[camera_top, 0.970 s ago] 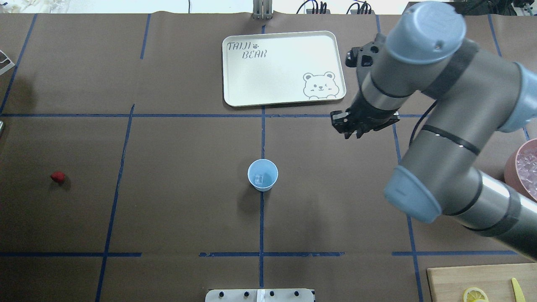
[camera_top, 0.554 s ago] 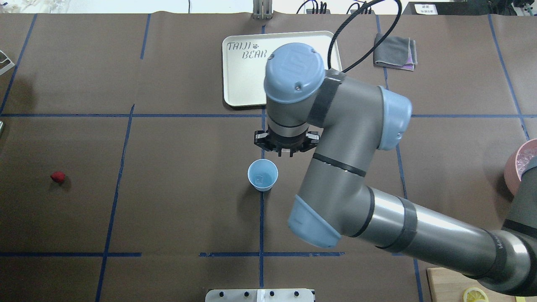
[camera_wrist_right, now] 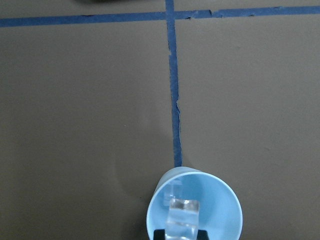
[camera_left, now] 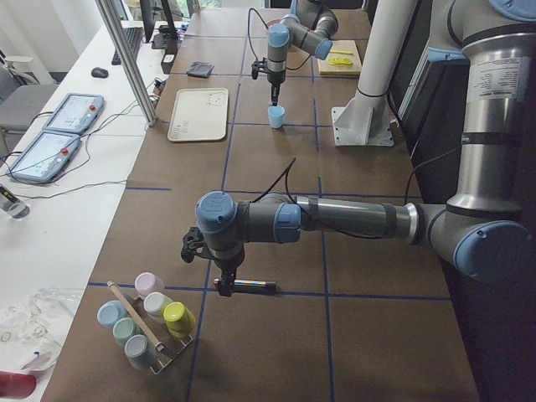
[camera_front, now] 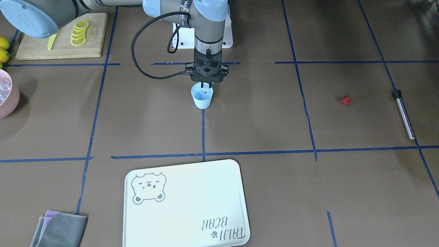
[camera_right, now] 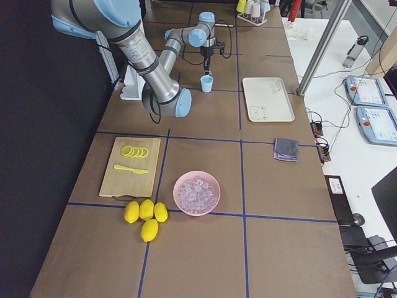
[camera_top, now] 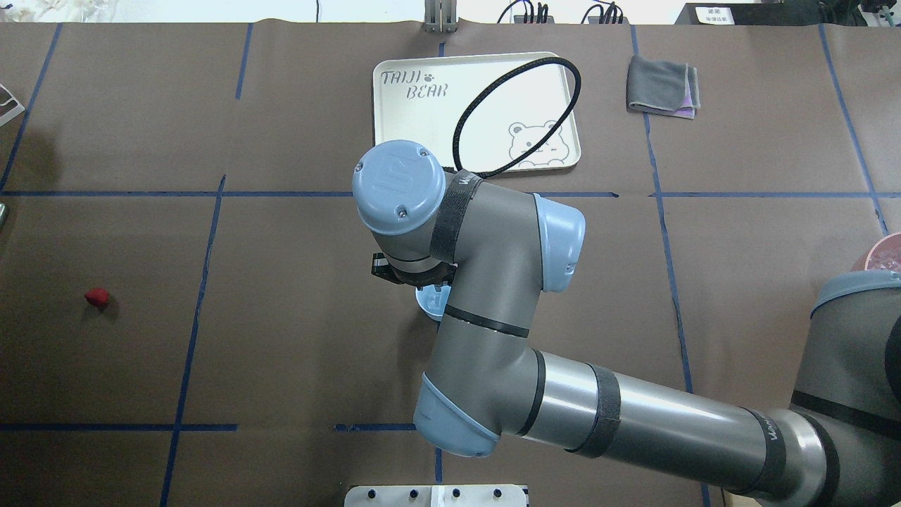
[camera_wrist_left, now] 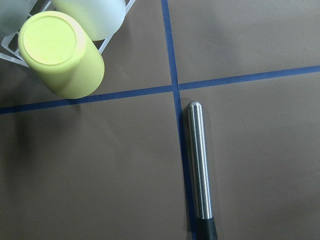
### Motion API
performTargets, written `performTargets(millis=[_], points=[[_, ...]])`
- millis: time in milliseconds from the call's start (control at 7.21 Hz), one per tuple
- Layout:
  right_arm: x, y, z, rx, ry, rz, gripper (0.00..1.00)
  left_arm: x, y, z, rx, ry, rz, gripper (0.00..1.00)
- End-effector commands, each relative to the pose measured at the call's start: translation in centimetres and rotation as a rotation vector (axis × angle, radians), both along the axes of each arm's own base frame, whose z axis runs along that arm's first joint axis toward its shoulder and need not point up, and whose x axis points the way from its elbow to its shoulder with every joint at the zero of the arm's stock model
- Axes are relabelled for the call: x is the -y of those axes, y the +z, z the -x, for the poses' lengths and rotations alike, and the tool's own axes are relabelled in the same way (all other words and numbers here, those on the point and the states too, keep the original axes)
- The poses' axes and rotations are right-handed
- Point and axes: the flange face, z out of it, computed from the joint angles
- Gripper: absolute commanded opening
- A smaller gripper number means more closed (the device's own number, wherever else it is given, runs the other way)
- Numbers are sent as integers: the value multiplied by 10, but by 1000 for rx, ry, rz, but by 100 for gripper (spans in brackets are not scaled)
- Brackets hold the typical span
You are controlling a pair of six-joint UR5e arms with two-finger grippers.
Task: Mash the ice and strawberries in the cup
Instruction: 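Carry the ice cube over the blue cup and release it, then move the right gripper back over the pink ice bowl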
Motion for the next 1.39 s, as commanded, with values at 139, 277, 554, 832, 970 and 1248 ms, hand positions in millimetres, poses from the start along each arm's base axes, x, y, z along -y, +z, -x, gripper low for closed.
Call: performTargets(millis=[139,277,554,832,970,1248], points=[[-5,8,6,-12,-5,3,48,0,0,0,0,-1,2,100],[-6,9,5,-14,-4,-1,82,0,0,0,2,-1,2,100],[-8,7,5,-9,-7,-2,89,0,1,0,2,-1,3,100],[5,2,-32,30,16,-24,98,0,0,0,2,-1,2,100],[18,25,-85,55,30,-38,98,0,1,0,2,-1,5,100],[18,89,-186,46,-56,-155,98,-2,3,0,0,0,7,100]])
